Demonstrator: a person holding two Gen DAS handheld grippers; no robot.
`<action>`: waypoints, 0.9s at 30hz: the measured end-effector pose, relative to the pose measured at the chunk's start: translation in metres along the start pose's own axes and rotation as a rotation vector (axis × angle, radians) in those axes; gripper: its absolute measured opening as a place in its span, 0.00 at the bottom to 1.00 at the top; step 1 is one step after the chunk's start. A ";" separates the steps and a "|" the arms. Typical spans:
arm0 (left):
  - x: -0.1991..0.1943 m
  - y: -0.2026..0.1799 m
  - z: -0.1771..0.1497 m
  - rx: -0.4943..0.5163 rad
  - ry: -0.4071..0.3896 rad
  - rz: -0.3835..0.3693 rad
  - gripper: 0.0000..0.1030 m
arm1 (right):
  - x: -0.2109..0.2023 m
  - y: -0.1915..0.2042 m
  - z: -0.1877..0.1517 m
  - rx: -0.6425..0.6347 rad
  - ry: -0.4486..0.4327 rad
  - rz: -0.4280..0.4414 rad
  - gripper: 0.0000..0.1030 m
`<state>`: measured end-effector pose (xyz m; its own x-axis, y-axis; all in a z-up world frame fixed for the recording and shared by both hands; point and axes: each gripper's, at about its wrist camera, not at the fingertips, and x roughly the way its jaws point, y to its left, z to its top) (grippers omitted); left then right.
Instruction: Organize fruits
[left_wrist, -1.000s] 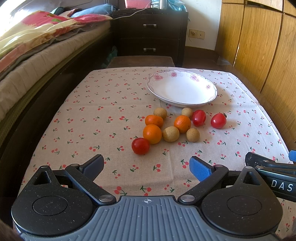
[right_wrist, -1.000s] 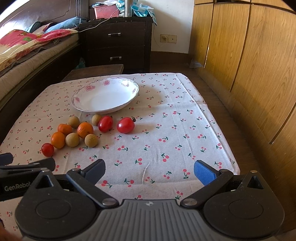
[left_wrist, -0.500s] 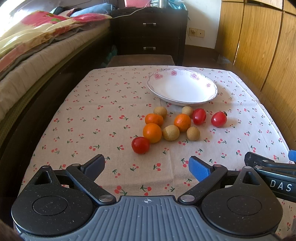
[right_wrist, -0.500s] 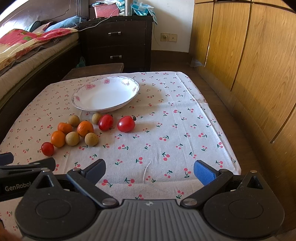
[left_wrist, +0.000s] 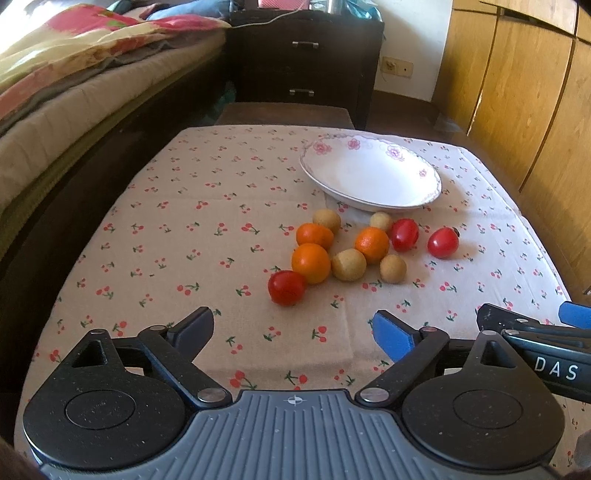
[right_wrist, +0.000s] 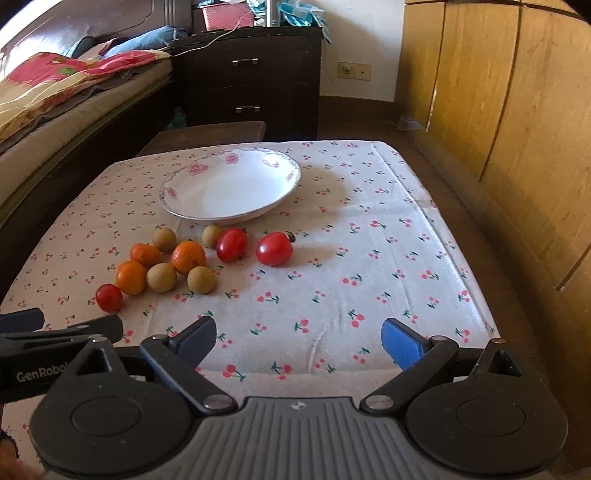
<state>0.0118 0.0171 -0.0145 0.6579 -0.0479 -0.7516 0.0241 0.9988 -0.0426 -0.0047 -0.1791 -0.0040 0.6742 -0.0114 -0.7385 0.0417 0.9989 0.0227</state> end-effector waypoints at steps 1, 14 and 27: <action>0.000 0.002 0.000 -0.002 -0.004 -0.001 0.93 | 0.001 0.001 0.002 -0.003 0.001 0.007 0.92; 0.000 0.008 0.006 0.077 -0.056 -0.013 0.95 | 0.020 0.005 0.013 0.018 0.051 0.147 0.73; 0.024 0.013 0.011 0.101 -0.020 -0.071 0.82 | 0.032 0.004 0.027 -0.009 0.076 0.205 0.65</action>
<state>0.0357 0.0293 -0.0257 0.6669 -0.1192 -0.7355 0.1462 0.9889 -0.0276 0.0372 -0.1768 -0.0098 0.6104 0.1953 -0.7676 -0.0976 0.9803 0.1719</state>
